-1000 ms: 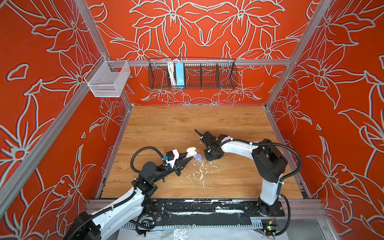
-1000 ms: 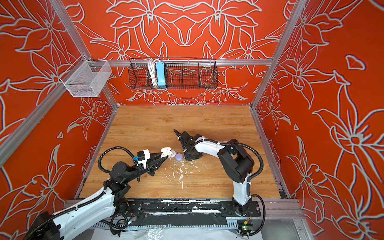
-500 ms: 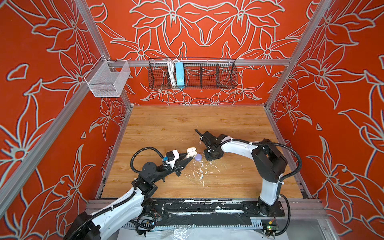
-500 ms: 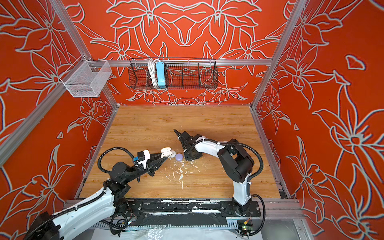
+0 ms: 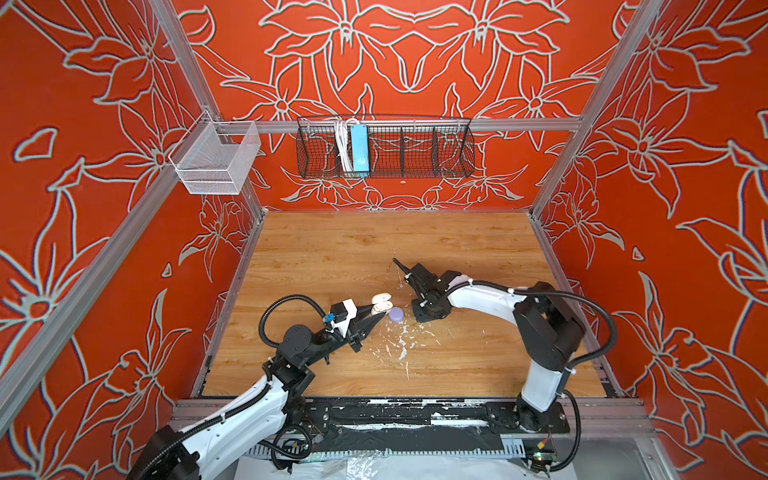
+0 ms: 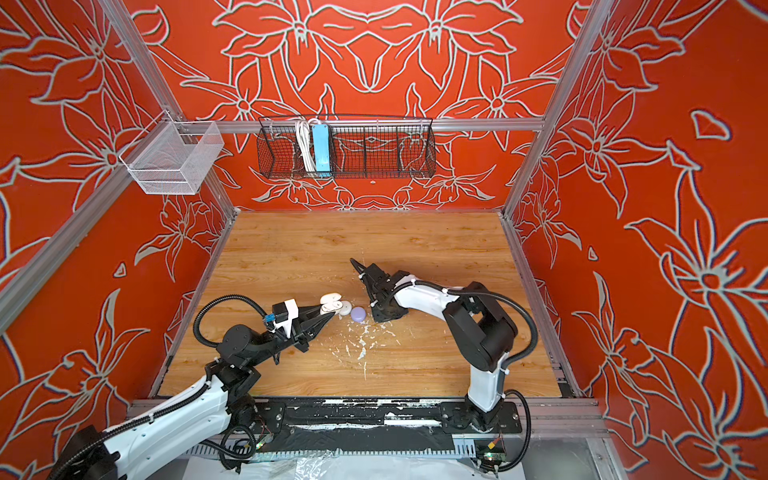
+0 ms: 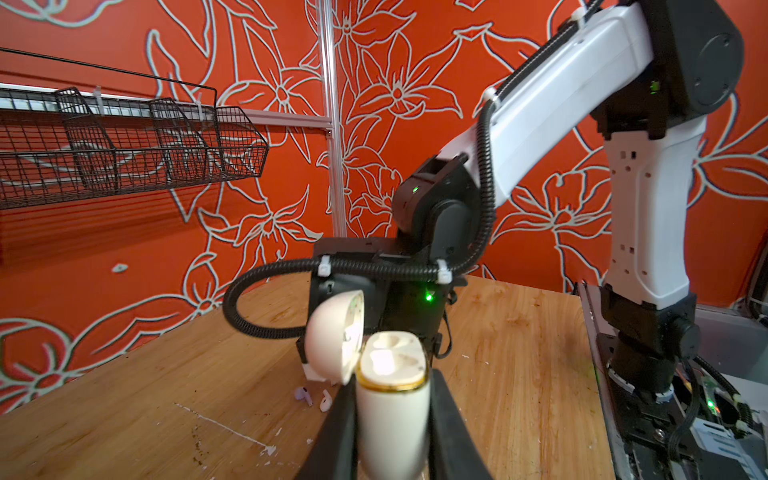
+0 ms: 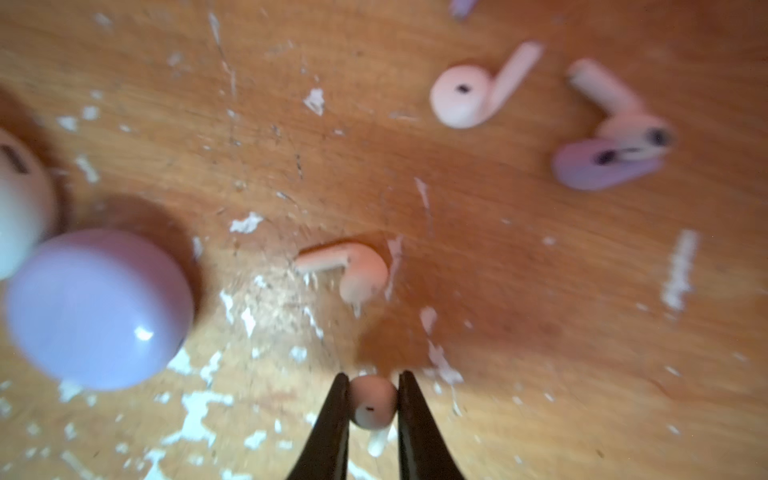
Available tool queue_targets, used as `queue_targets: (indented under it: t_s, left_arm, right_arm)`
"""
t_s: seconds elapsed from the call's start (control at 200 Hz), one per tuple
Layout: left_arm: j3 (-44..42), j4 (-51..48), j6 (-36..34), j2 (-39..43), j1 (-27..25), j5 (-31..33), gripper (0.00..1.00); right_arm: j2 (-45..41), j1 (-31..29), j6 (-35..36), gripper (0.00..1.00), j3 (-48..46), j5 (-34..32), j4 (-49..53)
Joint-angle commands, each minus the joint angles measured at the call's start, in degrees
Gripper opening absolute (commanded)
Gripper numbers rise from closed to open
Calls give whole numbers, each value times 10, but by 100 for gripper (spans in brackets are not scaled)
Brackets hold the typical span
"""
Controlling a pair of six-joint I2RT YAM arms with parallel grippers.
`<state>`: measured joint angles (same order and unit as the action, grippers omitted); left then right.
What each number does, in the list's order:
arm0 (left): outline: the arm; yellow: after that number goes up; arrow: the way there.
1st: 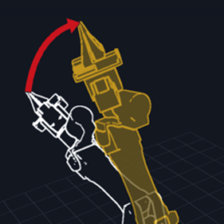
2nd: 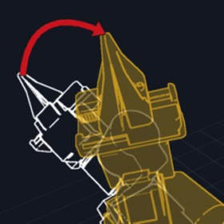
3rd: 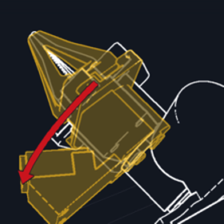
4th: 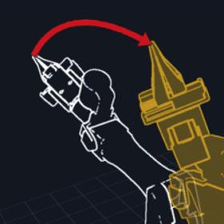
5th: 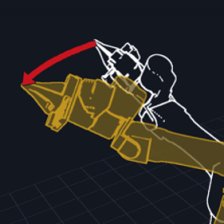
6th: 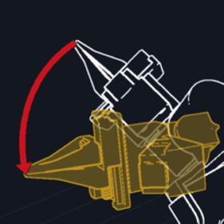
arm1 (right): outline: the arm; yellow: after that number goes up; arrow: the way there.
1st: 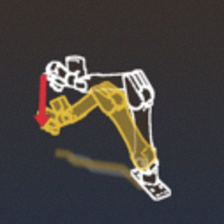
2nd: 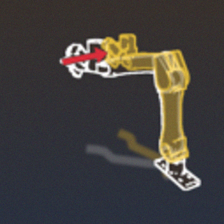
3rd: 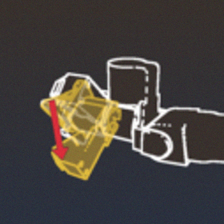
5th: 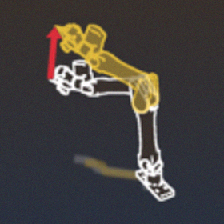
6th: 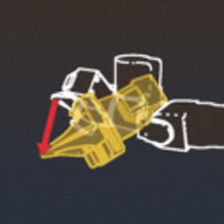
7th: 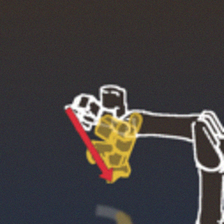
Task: Insert the wireless bluetooth earbuds into the charging case
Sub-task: 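Lift the white earbud with the right gripper toward the open case in the left gripper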
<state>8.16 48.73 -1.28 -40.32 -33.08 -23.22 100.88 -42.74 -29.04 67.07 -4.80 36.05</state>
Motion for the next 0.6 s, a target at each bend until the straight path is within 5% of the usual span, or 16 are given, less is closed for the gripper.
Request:
queue_targets:
  t_s: [0.0, 0.265, 0.596]
  left_arm:
    - [-13, 30, 9, 4, -3, 33, 0]
    - [-44, 100, 33, -11, -3, 80, 0]
    - [-62, 148, 16, -4, -3, 51, 0]
  right_arm:
    - [-86, -21, -21, 17, -1, -65, 14]
    - [-230, -138, -21, 14, 14, -202, 10]
    - [-379, -263, 62, 14, -28, -244, -223]
